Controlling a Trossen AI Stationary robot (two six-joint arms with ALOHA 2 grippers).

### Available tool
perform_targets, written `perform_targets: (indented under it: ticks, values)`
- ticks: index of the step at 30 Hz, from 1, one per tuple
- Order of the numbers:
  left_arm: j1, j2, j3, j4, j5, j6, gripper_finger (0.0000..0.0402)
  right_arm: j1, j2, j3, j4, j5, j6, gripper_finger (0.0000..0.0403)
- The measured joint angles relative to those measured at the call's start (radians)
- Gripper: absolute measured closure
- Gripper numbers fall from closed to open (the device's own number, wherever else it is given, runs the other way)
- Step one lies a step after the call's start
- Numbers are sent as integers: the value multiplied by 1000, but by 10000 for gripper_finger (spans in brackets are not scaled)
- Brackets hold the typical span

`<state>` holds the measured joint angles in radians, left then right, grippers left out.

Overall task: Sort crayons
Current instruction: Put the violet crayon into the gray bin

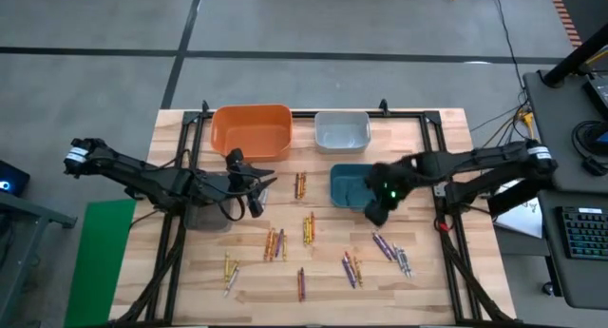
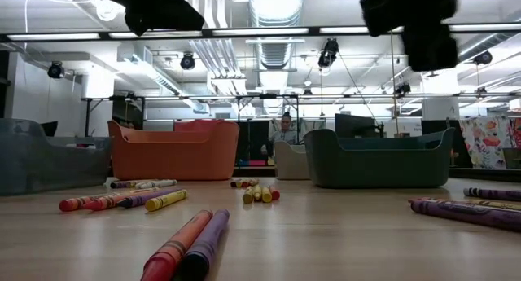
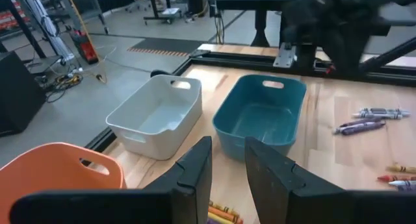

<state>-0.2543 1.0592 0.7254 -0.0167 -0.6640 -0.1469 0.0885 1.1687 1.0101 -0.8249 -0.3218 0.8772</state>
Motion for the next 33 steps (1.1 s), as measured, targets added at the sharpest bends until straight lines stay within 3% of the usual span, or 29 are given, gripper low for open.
perform_targets:
  ticks: [4, 10, 16, 25, 33]
  values:
    - [0, 0, 0, 1, 0, 1, 326, 156, 34, 22, -98, 0, 151, 339]
    - [0, 1, 0, 2, 1, 2, 326, 377, 85, 8, -111, 50, 466, 339]
    - [0, 1, 0, 7, 1, 3, 326, 508, 183, 7, -110, 90, 671, 339]
    - [0, 1, 0, 83, 2, -12, 326, 542, 353, 68, -113, 104, 608, 339]
    - [0, 2, 0, 97, 2, -58, 326, 539, 473, 163, -121, 230, 420, 339]
